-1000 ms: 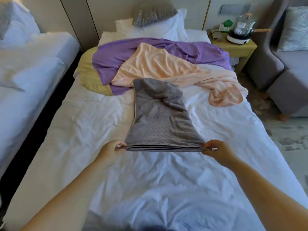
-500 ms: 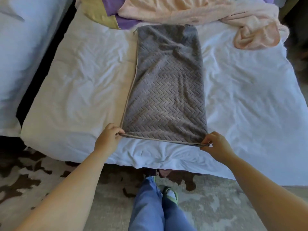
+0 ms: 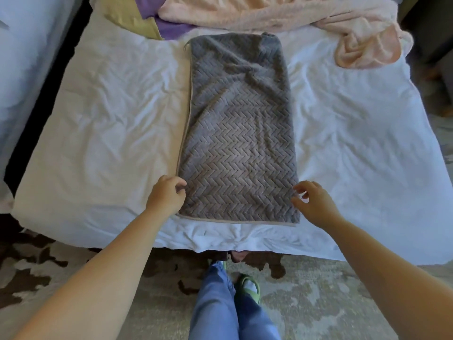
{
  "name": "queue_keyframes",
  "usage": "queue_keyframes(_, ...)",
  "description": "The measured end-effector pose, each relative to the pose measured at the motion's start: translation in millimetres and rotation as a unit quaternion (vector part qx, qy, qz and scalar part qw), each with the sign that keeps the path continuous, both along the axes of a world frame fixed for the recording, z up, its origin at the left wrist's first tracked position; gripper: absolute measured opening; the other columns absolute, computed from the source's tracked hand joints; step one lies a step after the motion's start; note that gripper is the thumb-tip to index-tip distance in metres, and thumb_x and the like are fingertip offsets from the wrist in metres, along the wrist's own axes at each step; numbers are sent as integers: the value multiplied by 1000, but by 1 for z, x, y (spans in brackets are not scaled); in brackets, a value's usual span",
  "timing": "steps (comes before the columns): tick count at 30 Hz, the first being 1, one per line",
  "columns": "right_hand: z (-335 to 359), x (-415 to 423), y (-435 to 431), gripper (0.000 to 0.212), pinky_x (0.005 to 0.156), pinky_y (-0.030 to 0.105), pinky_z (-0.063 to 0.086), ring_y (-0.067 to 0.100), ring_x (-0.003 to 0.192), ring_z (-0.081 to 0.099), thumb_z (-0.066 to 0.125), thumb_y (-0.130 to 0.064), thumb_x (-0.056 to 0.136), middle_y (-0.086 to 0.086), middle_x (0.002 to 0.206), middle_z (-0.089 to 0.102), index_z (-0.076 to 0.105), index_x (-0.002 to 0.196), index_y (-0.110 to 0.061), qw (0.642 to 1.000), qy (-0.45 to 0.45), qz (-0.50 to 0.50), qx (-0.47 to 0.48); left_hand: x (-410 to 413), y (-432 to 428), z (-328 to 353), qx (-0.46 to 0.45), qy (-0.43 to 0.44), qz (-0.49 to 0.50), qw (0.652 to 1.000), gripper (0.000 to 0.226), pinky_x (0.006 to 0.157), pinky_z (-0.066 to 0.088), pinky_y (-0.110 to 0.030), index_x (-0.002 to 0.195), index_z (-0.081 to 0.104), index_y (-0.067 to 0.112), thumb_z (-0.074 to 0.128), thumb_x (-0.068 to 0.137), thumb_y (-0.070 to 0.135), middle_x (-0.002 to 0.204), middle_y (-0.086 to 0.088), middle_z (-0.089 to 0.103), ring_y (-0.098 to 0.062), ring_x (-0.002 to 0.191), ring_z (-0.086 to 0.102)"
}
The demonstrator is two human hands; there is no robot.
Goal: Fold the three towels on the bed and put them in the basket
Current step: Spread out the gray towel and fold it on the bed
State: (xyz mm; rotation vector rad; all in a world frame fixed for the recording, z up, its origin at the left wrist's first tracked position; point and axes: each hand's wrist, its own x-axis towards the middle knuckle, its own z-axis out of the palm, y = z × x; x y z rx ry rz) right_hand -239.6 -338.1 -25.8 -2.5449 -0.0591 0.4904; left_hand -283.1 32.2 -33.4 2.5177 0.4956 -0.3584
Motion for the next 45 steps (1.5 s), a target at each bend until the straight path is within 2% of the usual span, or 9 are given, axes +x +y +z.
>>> queue_keyframes(5,8,50,28,46,102,41,35,30,127,32,62,-30,87,7,138,41,49,130,-20,997,31,-3,-69,71,7,6,-34,-12,8,999,21,85,48,-32,110,64,17,58,90,19,118,-6,54,-21,94,59)
queue_keyframes(10,29,137,43,45,104,40,33,28,129,34,58,-32,90,7,139,43,46,131,-19,995,47,-25,-83,168,30,23,-67,-21,40,997,23,82,45,-30,112,63,14,57,90,19,118,-9,58,-23,100,59)
queue_keyframes(25,2,396,103,34,83,24,41,13,98,52,59,-27,90,1,119,58,53,123,-19,996,19,-71,42,418,43,3,-98,-28,92,991,37,85,43,-27,129,53,14,57,92,21,131,-7,54,-22,113,55)
queue_keyframes(30,-5,477,113,42,98,38,39,27,122,44,54,-22,91,6,133,52,48,132,-22,999,-39,-28,12,490,56,-15,-63,-17,146,987,53,101,44,-45,137,42,13,60,90,30,139,-13,47,-34,123,49)
queue_keyframes(33,-13,519,117,45,103,39,33,26,131,32,50,-18,92,3,141,45,43,136,-24,998,-54,25,1,522,63,-27,-131,-14,183,974,54,102,43,-42,136,43,9,60,90,32,135,-11,53,-31,122,52)
queue_keyframes(37,-18,567,127,35,62,24,44,21,92,57,51,-26,95,-1,117,50,48,130,-24,993,-16,-61,102,545,67,-42,-182,-38,210,960,51,90,44,-30,133,44,7,58,92,35,127,-8,58,-25,114,55)
queue_keyframes(40,-28,589,127,36,56,26,42,25,84,57,44,-24,98,5,118,56,45,134,-30,998,31,-13,52,558,70,-44,-179,-60,227,956,42,71,45,-26,117,56,6,59,91,39,110,-8,62,-24,99,59)
queue_keyframes(43,-29,599,125,46,83,36,45,24,105,50,52,-16,90,-1,125,56,46,133,-34,987,55,131,-75,568,73,-42,-252,-46,205,945,27,82,50,-33,103,63,11,70,84,30,103,-5,65,-21,94,61)
queue_keyframes(45,-22,600,123,38,89,38,42,25,109,50,55,-23,87,-3,116,56,54,123,-36,965,45,209,-154,571,76,-39,-302,-30,162,939,15,76,49,-27,90,65,17,75,80,24,93,-1,65,-17,88,62)
